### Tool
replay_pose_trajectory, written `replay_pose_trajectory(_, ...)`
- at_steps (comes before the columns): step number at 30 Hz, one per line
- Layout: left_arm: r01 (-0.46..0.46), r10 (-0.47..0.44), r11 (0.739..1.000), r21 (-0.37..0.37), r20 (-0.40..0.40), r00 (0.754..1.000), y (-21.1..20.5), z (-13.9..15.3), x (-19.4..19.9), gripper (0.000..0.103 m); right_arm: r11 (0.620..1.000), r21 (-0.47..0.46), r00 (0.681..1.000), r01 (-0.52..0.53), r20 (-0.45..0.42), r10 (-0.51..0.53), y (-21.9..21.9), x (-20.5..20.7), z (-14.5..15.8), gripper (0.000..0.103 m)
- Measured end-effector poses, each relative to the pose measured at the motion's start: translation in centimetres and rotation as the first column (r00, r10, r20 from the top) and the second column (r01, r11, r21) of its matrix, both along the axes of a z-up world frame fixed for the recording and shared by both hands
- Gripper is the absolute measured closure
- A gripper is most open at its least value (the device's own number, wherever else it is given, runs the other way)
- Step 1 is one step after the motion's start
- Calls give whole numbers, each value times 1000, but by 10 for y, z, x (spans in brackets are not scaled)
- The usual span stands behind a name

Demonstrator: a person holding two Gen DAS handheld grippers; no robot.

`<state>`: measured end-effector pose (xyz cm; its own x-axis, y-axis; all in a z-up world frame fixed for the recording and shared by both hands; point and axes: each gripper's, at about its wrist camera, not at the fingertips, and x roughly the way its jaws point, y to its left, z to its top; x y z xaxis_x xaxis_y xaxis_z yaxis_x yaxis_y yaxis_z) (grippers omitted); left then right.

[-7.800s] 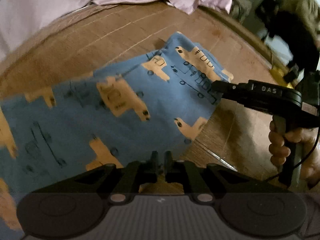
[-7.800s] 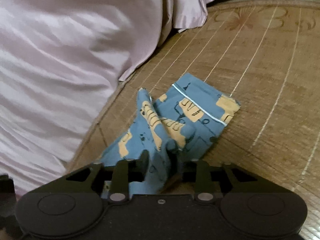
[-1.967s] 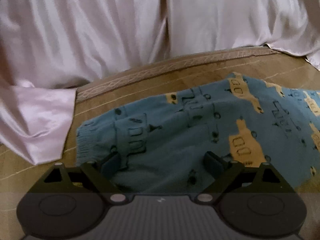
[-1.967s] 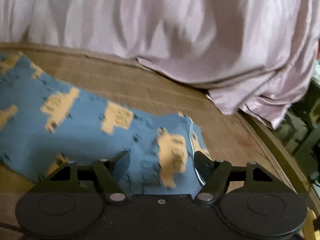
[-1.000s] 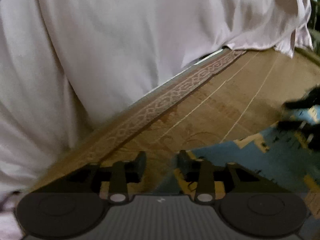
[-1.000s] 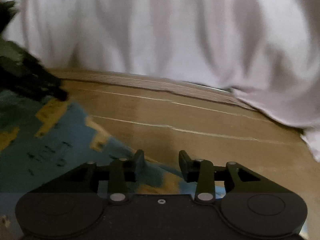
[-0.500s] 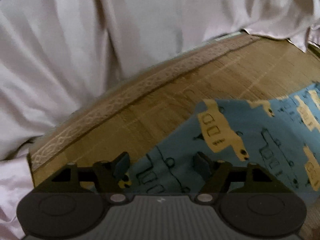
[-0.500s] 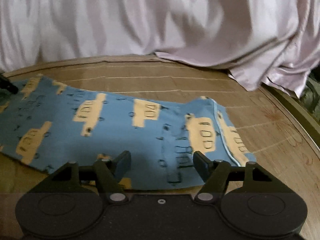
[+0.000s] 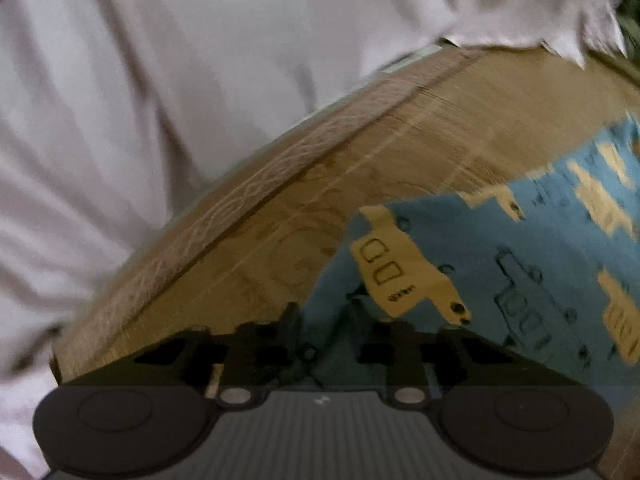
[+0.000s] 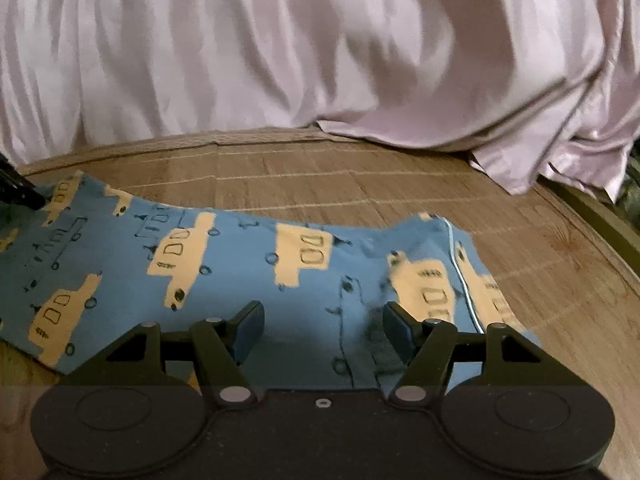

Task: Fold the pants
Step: 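Open both grippers and release the folded pants onto the mat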

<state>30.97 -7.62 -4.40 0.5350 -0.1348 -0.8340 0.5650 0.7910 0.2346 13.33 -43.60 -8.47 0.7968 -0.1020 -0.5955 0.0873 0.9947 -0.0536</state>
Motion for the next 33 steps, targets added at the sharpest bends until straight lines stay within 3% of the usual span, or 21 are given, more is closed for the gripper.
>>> replay_pose_trajectory(4,2,-16,985,175,74,997,-21,-7,-13,92,1000,-18,1000,4,-29,-4,0,12,-1,35)
replay_pose_trajectory(9,74,-146,927,367,173,974,-31,-25,-36,93,1000,13,999,13,-48,-12,-6,31,-3,34)
replay_pose_trajectory(16,35,-121,918,394,193,974,21,-23,-38,93,999,11,998,-50,-49,50,30,89,0,37)
replay_pose_trajectory(20,-9,-97,893,450,212,972,48,-28,-46,93,987,96,990,-130,-49,135,55,119,0,35)
replay_pose_trajectory(25,-56,-55,864,500,206,977,66,-29,-48,93,964,38,964,-263,-32,264,75,120,6,35)
replay_pose_trajectory(27,-77,-21,872,484,195,981,68,-25,-45,93,964,34,964,-265,-6,265,62,104,13,33)
replay_pose_trajectory(29,-109,36,903,416,178,983,69,-13,-43,80,967,29,967,-254,12,254,43,84,21,18)
replay_pose_trajectory(31,-131,83,941,311,163,983,67,4,-43,56,978,36,978,-207,10,207,16,60,26,13)
replay_pose_trajectory(33,-106,77,977,185,155,985,57,25,-46,41,989,70,992,-129,14,129,-5,40,29,10)
